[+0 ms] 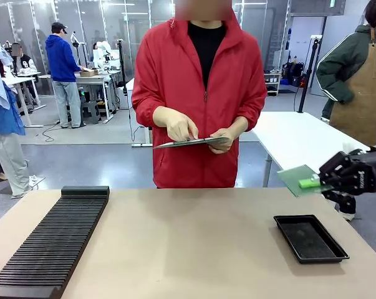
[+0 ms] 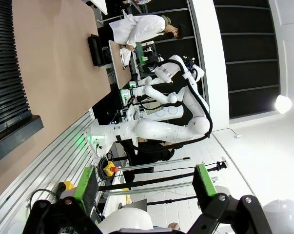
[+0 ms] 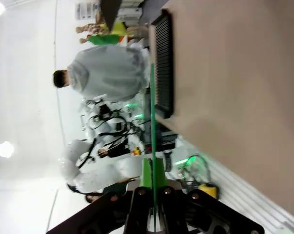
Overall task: Inspect the PCB.
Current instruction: Place the Blank PCB in the ESD tray.
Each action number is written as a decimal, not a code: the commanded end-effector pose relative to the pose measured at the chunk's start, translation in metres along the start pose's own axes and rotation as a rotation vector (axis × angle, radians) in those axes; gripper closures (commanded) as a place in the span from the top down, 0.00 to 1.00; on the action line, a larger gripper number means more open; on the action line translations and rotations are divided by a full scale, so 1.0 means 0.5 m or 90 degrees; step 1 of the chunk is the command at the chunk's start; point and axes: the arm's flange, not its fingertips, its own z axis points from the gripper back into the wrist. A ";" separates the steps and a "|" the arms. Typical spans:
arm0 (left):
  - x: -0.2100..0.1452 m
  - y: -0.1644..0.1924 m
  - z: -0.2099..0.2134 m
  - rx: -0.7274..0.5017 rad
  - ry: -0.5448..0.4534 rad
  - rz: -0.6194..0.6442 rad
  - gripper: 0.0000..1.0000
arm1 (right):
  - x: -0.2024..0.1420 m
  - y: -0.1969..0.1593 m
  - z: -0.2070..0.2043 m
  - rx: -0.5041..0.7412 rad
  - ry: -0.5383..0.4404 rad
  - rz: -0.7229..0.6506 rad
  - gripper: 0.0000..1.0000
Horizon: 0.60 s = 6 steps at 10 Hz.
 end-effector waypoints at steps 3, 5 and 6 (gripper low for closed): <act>0.000 -0.010 0.000 0.008 0.005 0.013 1.00 | 0.071 -0.144 0.037 -0.086 -0.073 0.050 0.03; 0.000 -0.010 0.000 0.008 0.005 0.013 1.00 | 0.082 -0.196 0.022 -0.118 -0.072 0.054 0.03; 0.000 -0.010 0.000 0.008 0.005 0.013 1.00 | 0.087 -0.215 0.014 -0.136 -0.064 0.056 0.03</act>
